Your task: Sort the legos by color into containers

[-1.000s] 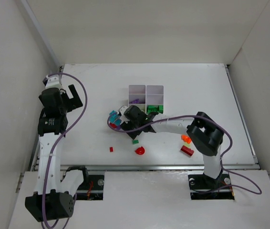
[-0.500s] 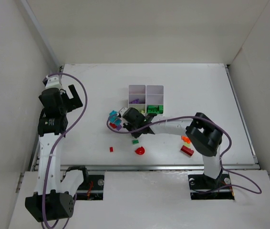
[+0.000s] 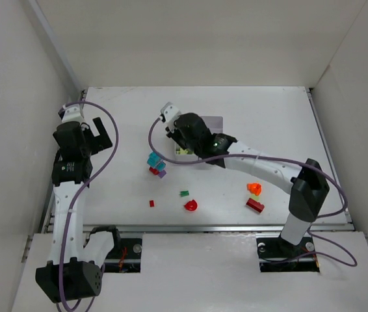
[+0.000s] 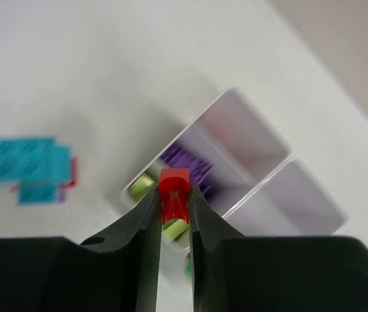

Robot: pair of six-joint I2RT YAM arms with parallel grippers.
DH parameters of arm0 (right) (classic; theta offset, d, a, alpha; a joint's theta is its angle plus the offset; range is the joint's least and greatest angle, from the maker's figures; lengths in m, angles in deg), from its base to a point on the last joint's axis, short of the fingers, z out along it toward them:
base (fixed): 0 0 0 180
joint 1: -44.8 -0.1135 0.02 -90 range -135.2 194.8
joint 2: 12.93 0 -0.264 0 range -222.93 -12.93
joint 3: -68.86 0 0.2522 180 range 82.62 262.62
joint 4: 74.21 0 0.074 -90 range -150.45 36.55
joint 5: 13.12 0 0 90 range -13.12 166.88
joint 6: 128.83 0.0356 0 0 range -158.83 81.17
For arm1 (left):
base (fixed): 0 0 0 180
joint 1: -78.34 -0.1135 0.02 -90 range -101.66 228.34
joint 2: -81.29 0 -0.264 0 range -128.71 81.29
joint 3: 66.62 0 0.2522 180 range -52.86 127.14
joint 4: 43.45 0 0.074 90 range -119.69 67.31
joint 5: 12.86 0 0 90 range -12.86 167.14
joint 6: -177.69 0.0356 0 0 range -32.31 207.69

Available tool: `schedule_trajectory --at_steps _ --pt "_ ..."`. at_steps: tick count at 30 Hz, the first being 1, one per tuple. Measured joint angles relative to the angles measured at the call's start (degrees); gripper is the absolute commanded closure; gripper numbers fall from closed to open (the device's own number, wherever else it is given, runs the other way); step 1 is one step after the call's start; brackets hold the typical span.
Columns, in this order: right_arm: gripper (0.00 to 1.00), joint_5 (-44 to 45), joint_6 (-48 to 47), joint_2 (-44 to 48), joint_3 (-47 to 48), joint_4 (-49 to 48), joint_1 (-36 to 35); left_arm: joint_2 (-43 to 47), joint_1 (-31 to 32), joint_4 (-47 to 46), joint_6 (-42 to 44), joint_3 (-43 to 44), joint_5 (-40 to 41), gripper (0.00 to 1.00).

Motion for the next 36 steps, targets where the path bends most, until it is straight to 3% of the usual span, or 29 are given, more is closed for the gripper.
schedule_trajectory --at_steps 9,18,20,24,25,36 --pt "1.00 -0.31 -12.20 -9.53 9.07 -4.57 9.84 -0.02 -0.87 -0.02 0.00 0.00 -0.37 0.00" --pt "0.99 -2.73 -15.28 -17.22 13.46 -3.76 11.65 -1.25 -1.27 -0.33 0.00 0.00 -0.57 0.00" --pt "0.94 -2.62 -15.41 -18.34 15.04 -3.80 11.65 -1.77 -1.27 -0.46 0.00 -0.09 -0.74 0.00" --pt "0.65 -2.21 -15.63 -20.04 17.14 -4.17 11.65 -2.47 -1.27 -0.79 0.00 -0.33 -0.94 0.00" --pt "0.62 -2.19 -15.74 -20.13 17.14 -4.11 11.65 -2.58 -1.27 -0.79 0.00 -0.33 -0.94 0.00" --pt "0.56 -3.30 -16.00 -20.15 16.26 -4.04 11.65 -3.13 -1.64 -0.83 0.00 -0.33 -1.09 0.00"
